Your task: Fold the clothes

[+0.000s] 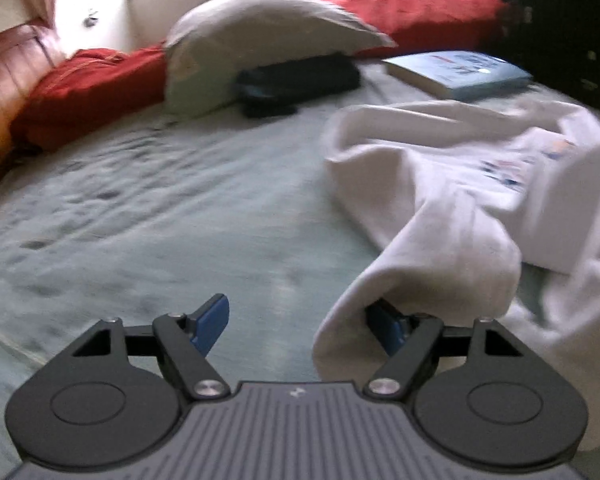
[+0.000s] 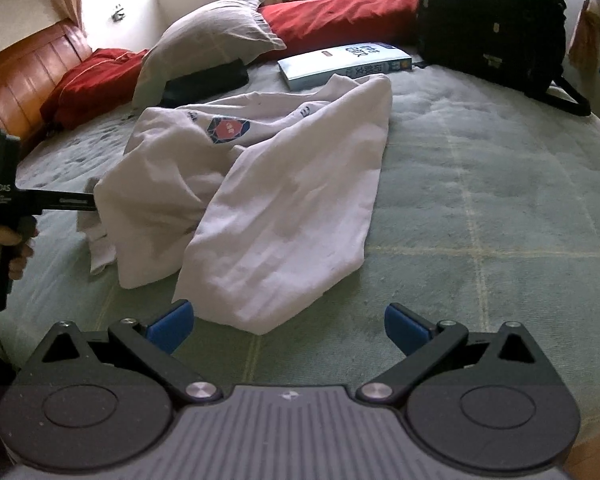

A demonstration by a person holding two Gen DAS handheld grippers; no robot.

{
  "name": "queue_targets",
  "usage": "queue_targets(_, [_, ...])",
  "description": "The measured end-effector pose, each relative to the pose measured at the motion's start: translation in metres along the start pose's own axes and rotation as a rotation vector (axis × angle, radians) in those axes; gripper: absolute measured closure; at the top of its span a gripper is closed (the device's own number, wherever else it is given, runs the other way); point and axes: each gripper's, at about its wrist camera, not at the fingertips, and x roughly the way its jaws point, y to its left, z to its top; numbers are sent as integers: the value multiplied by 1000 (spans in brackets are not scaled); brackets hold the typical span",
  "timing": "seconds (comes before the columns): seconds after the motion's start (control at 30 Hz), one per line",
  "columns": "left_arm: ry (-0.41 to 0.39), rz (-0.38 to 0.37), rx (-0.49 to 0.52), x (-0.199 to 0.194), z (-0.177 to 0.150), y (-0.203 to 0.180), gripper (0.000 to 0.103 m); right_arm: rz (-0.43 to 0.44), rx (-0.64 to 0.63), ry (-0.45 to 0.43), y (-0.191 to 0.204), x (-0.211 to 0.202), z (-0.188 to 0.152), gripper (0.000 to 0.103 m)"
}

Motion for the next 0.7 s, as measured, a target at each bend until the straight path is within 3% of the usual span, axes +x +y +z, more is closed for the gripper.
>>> queue_targets(0.23, [-15,164,-11,19,21,50,32,-19,3,5,2,7,3,0])
queue_targets(0.3, [-6,124,-75,21,25,69,32,-24,8,8,2,9,4,0])
queue_targets(0.37, [7,26,-129,17,25,79,32,-28,8,9,2,11,5,0])
queue_targets(0.57, [28,-260,-52,-23,3,50,27,-32,2,23,5,18,6,0])
queue_targets(0.63, [28,-303,-16,-34,-3,36,26,-27,2,27,5,19,5,0])
queue_targets(0.7, [26,-298,-9,-36,-4,24,25,-23,5,30,5,20,4,0])
